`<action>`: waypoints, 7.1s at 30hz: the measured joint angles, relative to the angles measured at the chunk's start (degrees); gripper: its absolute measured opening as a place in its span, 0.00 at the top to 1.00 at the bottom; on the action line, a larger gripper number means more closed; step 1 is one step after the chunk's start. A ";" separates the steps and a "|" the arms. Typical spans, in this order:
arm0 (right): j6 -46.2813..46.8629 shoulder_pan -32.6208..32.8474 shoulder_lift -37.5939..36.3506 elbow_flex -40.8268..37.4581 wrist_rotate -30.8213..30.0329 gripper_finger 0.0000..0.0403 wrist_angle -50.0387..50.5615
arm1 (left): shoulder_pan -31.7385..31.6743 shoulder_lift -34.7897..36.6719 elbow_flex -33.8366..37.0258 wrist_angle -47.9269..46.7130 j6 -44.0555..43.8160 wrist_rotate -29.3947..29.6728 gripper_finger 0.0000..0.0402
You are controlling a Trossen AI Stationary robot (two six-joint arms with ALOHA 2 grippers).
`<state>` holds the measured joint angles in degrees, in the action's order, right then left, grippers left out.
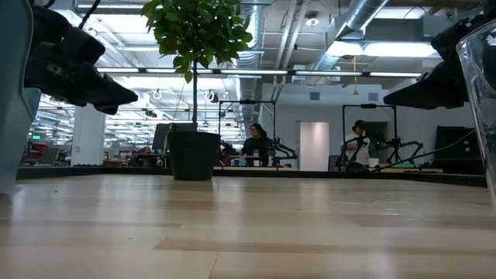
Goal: Sort pens & pencils
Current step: Return to Home Position
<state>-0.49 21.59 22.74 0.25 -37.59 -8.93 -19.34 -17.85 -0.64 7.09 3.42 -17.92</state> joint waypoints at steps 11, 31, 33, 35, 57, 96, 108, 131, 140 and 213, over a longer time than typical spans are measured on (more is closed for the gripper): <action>4.72 0.46 0.02 0.00 1.80 0.75 4.64 | -9.10 0.00 0.00 -1.46 -0.94 -18.02 0.89; 4.56 0.45 0.04 0.00 3.32 0.75 4.64 | -7.25 -0.13 0.22 -0.20 -4.66 -16.45 0.89; 4.65 0.45 0.04 0.00 3.97 0.75 4.35 | -6.89 -0.13 0.24 -0.46 -4.63 -16.27 0.89; 4.26 0.45 0.02 0.00 6.71 0.75 3.26 | -6.74 -0.13 0.24 -0.46 -4.65 -16.26 0.89; 1.55 0.49 -0.04 0.00 30.89 0.75 6.20 | -6.59 -0.13 0.27 -1.82 -7.56 -16.09 0.89; -10.04 -7.63 -17.88 2.25 30.09 0.75 13.25 | -6.61 -0.13 0.28 -2.10 -12.25 -6.22 0.89; -5.75 -14.74 -17.55 2.27 38.74 0.75 14.25 | -6.59 -0.13 0.28 -2.02 -13.75 -9.14 0.89; -6.70 -12.30 -16.39 0.11 38.83 0.75 8.13 | -6.61 -0.15 0.28 -2.01 -13.92 -9.67 0.89; -2.43 -12.35 -16.37 0.09 38.80 0.75 8.13 | -6.59 -0.15 0.28 -2.10 -14.67 -6.61 0.89; -2.47 -12.35 -9.51 0.04 38.80 0.75 8.11 | -1.87 -3.28 0.28 -5.55 -16.46 18.63 0.89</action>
<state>-2.96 9.23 13.23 0.30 1.21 -0.82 -21.21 -21.12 -0.36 1.54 -13.04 0.71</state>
